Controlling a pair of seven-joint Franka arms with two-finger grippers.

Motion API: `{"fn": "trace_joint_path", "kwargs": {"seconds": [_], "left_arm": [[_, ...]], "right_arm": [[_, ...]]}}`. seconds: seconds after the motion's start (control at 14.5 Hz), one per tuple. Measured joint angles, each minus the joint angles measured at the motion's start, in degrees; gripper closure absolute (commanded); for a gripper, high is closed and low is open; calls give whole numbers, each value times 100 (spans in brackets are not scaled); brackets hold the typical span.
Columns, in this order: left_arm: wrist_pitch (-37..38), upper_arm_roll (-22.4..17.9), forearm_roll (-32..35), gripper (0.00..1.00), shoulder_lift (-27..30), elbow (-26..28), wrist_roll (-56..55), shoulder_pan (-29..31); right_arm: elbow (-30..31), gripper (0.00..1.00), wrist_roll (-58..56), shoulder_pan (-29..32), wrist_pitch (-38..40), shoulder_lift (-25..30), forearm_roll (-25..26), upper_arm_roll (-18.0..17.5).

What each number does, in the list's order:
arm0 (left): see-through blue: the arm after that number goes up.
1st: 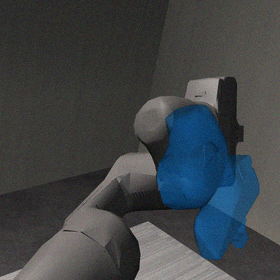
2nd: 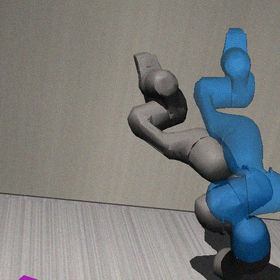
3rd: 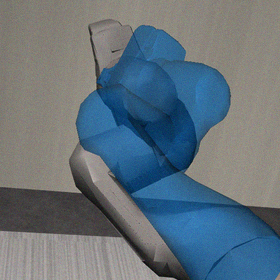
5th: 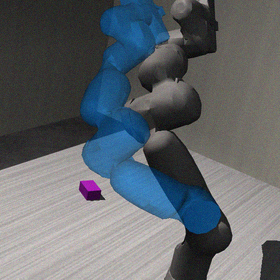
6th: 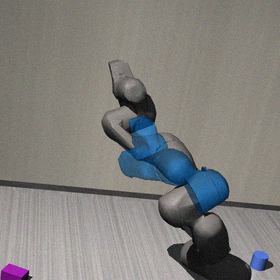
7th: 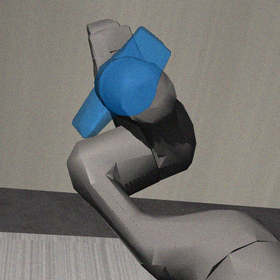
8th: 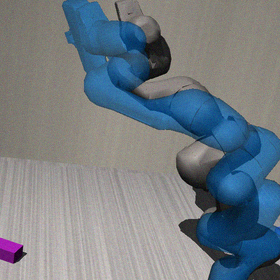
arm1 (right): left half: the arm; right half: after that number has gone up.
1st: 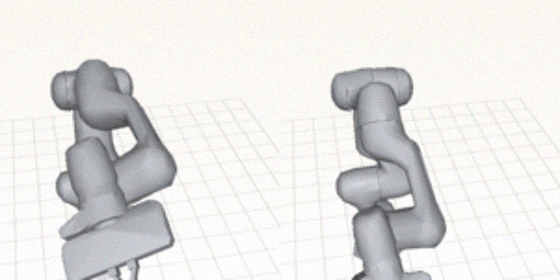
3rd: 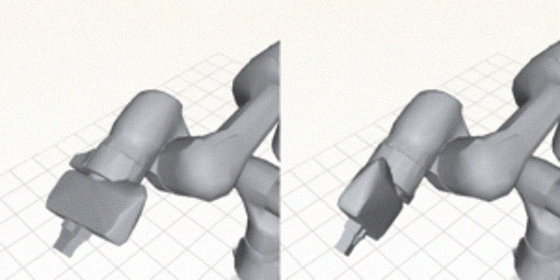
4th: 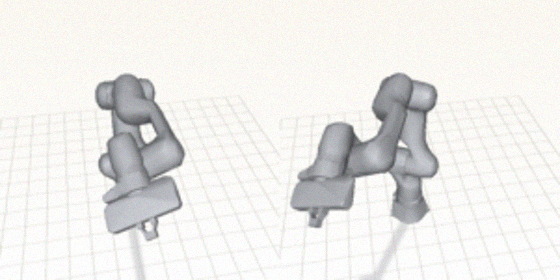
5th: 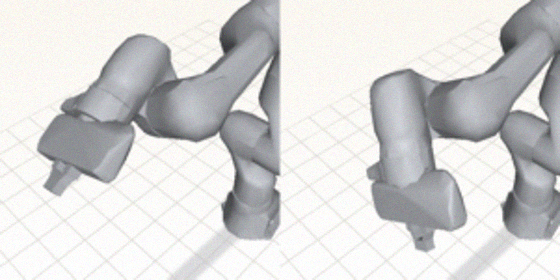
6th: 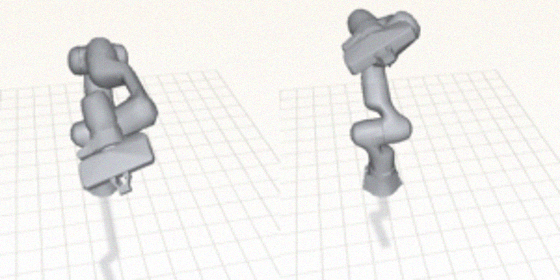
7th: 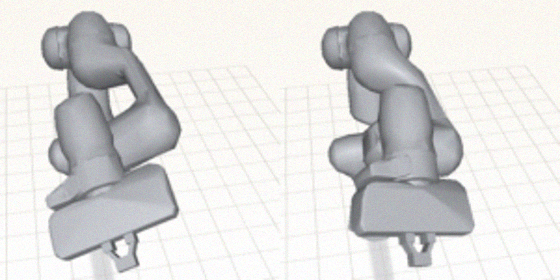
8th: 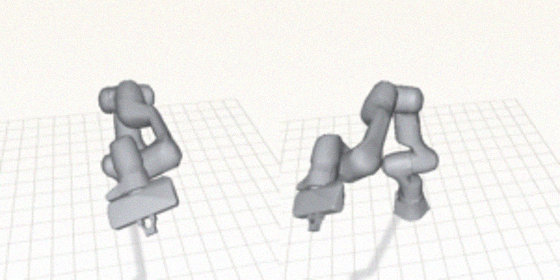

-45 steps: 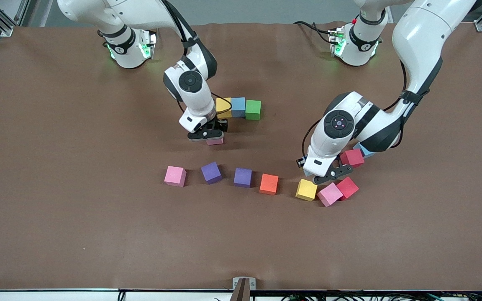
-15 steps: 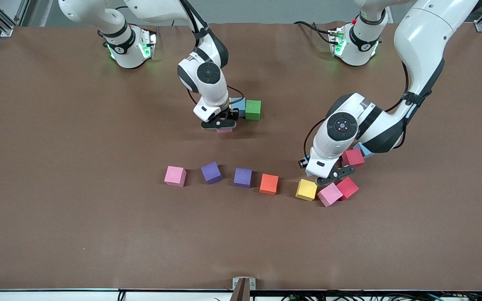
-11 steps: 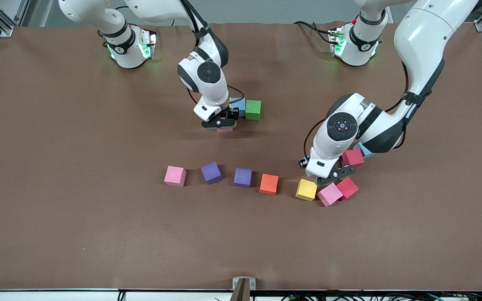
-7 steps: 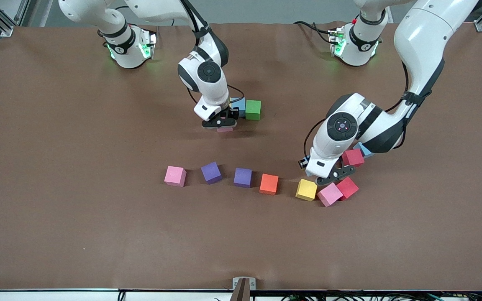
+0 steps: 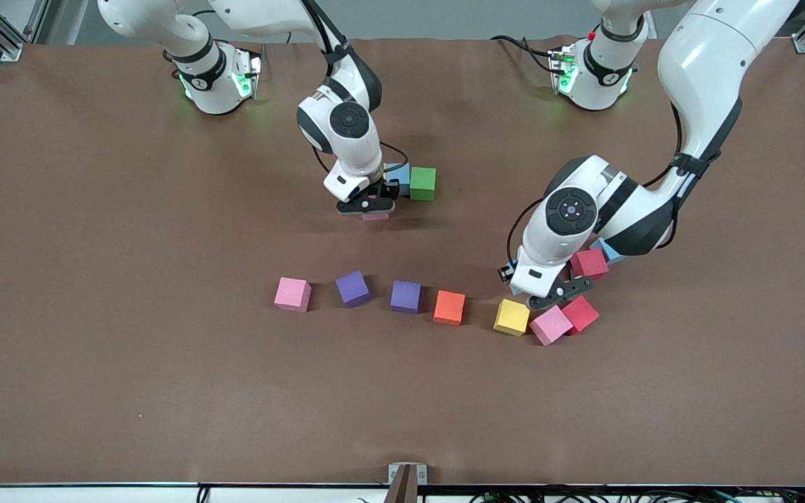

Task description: Arrange 11 blocks into digit 3

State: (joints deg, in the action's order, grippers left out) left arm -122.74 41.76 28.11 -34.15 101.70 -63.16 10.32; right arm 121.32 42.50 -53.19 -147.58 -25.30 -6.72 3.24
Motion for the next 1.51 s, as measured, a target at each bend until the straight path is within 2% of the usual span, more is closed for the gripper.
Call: {"fn": "trace_joint_path", "kwargs": {"seconds": [1.51], "left_arm": [[0, 0, 0, 67, 0, 0, -4, 7]], "right_arm": [[3, 98, 207, -5, 117, 19, -5, -22]]}}
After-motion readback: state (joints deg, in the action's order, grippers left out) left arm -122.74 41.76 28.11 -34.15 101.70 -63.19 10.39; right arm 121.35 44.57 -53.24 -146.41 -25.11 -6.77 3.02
